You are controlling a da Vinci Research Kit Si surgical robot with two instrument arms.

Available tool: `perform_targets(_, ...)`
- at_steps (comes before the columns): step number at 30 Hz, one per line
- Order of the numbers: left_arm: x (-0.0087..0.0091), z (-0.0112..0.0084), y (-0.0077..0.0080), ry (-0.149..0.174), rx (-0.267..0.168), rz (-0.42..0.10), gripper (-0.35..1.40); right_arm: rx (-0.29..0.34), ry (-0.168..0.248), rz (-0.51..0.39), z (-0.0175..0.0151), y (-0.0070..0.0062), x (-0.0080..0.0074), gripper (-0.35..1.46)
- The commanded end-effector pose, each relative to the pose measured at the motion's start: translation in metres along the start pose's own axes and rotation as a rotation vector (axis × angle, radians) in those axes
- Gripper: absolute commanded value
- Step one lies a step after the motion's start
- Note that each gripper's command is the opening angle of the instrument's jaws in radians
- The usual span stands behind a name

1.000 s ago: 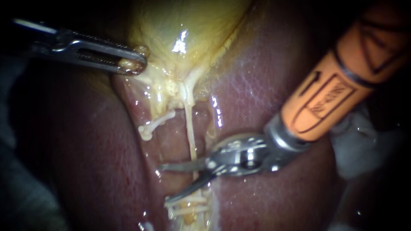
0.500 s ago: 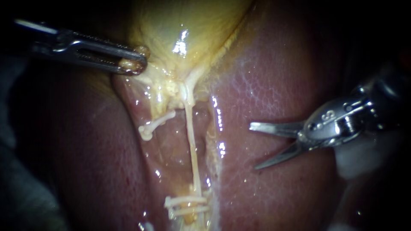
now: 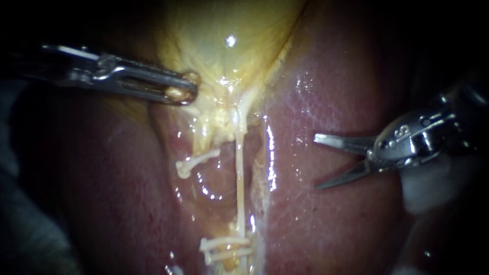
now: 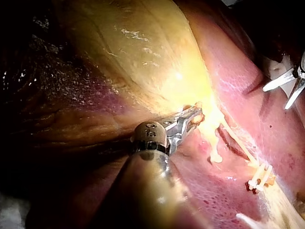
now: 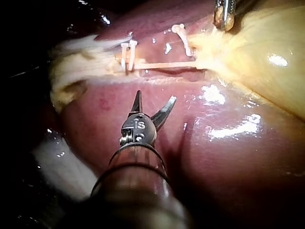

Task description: Go back from the cut left tube

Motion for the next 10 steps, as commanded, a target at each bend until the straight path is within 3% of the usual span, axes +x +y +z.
perform_targets(1, 0.0, 0.0002, -0.0001, -0.004, 0.0, 0.001, -0.35, 0.002, 0.002, 0.001, 0.0, 0.0, 0.0, 1.43)
perform_targets(7, -0.0001, 0.0002, -0.0002, -0.007, 0.0, 0.009, -0.35, 0.002, 0.002, 0.001, -0.0001, -0.0001, 0.0, 1.43)
perform_targets(10, 0.0, -0.0001, -0.0002, -0.009, -0.003, 0.009, -0.35, 0.048, 0.022, 0.002, 0.0002, -0.0001, 0.0001, 1.41)
